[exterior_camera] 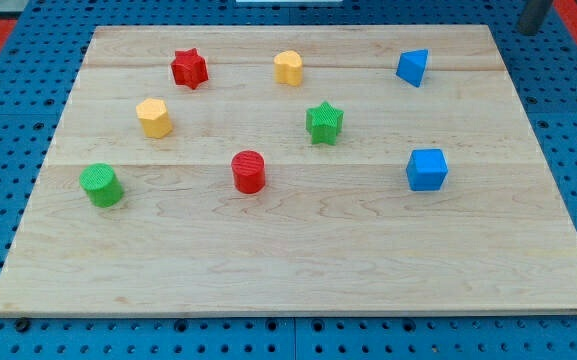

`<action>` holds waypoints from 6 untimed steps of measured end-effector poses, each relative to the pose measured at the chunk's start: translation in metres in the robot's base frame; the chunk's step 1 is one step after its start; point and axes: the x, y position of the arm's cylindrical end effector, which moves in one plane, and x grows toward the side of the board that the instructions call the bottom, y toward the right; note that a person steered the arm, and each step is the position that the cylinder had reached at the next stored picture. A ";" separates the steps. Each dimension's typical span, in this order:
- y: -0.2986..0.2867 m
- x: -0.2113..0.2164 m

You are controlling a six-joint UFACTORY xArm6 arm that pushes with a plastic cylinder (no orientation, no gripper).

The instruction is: Push the blue triangle towards the green star

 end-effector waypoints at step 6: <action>-0.164 0.071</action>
